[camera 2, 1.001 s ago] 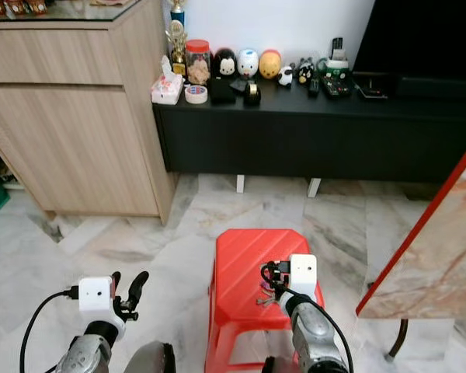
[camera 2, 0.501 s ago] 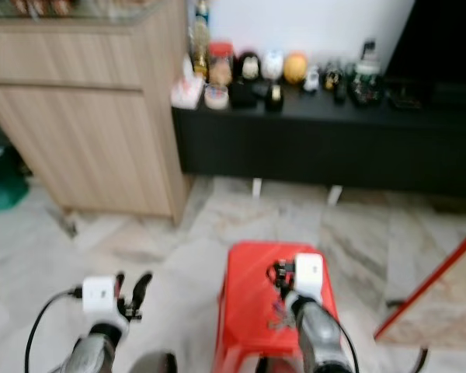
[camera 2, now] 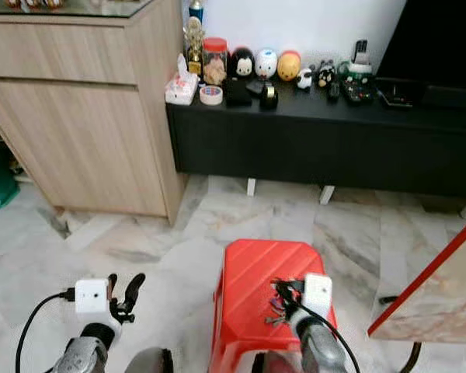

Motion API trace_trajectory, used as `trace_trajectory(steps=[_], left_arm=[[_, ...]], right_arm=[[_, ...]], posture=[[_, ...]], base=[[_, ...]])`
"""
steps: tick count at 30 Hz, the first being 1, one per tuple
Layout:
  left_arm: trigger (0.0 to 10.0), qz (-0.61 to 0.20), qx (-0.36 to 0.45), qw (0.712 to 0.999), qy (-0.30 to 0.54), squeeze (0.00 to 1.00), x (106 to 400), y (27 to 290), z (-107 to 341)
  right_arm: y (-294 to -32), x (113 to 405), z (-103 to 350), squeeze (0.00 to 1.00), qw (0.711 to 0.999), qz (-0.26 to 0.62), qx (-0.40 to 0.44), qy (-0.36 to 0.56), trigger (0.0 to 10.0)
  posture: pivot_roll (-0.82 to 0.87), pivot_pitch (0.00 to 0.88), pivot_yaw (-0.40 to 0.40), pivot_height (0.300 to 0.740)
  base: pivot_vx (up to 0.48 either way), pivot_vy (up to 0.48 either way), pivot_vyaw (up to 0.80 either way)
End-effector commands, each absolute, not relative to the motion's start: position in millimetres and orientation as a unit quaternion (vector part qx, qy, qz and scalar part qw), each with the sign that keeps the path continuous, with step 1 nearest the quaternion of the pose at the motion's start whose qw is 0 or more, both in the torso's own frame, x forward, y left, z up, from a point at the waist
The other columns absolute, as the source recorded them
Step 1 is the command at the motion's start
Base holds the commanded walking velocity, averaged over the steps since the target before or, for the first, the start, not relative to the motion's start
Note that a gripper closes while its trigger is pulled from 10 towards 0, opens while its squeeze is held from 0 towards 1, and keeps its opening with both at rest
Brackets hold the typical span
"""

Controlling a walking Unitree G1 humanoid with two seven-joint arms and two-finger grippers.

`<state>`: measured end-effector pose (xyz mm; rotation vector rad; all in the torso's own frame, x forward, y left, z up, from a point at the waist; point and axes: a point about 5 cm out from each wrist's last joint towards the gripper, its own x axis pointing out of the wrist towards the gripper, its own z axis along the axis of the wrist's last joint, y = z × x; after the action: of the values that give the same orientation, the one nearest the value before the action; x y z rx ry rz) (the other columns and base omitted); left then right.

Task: Hang keys on a hook

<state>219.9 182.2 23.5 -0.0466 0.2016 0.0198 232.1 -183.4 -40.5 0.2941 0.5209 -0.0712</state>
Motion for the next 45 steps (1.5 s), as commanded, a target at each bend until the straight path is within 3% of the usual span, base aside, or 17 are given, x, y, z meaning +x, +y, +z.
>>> trace_trajectory(steps=[1,19,20,21,22,31,45], left_arm=[[10.0,0.008,-0.022,0.994,0.108,0.00,217.8,182.0,19.6],[10.0,0.008,-0.008,0.994,0.110,0.00,219.4,186.6,18.8],[10.0,0.009,-0.008,0.994,0.110,0.00,219.1,186.8,18.5],[10.0,0.009,-0.008,0.994,0.110,0.00,219.1,186.8,18.5],[10.0,0.009,-0.008,0.994,0.111,0.00,218.9,187.0,18.4],[10.0,0.009,-0.006,0.994,0.112,0.00,219.8,187.6,18.2],[10.0,-0.001,0.006,0.995,0.103,0.00,228.7,185.3,23.7]], right_arm=[[-189.2,234.5,-37.1,1.00,0.954,-0.045,0.160,0.249,10.0],[-177.0,238.1,-47.1,1.00,0.932,-0.056,0.160,0.320,10.0],[-176.3,237.9,-47.5,0.91,0.930,-0.057,0.166,0.322,10.0],[-176.3,237.9,-47.5,0.91,0.930,-0.057,0.166,0.322,10.0],[-176.9,237.0,-48.3,0.00,0.928,-0.067,0.169,0.324,10.0],[-185.5,229.2,-54.8,0.00,0.915,-0.100,0.182,0.346,10.0],[-174.3,227.3,-57.8,0.00,0.916,-0.086,0.177,0.349,10.0]], posture=[[0.07,0.000,-0.058,0.632],[0.08,0.024,-0.054,0.632],[0.08,0.026,-0.055,0.632],[0.08,0.026,-0.055,0.632],[0.08,0.029,-0.055,0.632],[0.08,0.040,-0.049,0.632],[0.09,0.064,-0.036,0.632]], base=[[0.000,0.000,0.00],[0.000,0.000,0.00],[0.000,0.000,0.00],[0.000,0.000,0.00],[0.000,0.000,0.00],[0.000,0.000,0.00],[0.000,0.000,0.00]])
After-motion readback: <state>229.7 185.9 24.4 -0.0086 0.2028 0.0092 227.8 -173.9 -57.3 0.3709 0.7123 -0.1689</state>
